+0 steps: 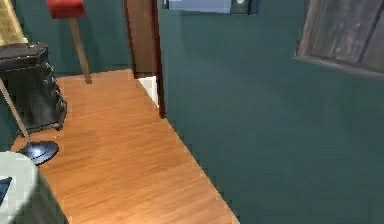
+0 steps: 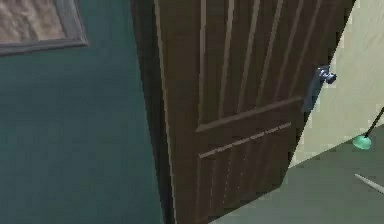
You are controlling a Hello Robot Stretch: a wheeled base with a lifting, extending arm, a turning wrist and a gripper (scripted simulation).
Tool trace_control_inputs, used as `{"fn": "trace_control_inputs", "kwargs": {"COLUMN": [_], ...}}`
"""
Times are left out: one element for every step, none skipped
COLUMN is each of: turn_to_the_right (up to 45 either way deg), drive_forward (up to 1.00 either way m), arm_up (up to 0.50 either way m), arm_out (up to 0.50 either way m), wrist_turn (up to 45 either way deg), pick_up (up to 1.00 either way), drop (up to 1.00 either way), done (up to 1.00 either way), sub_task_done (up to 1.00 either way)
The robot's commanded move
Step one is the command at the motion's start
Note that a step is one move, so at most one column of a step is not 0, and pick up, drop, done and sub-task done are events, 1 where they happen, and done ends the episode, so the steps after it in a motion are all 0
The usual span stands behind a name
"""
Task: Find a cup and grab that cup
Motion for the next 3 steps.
{"fn": "trace_control_inputs", "kwargs": {"turn_to_the_right": [0.0,-45.0,-27.0], "drive_forward": [0.65,0.00,0.00], "arm_up": [0.00,0.00,0.00], "arm_out": [0.00,0.00,0.00], "wrist_turn": [0.0,0.0,0.0], "pick_up": [0.00,0.00,0.00], "drop": [0.00,0.00,0.00], "done": [0.00,0.00,0.00], "sub_task_done": [0.00,0.00,0.00]}}
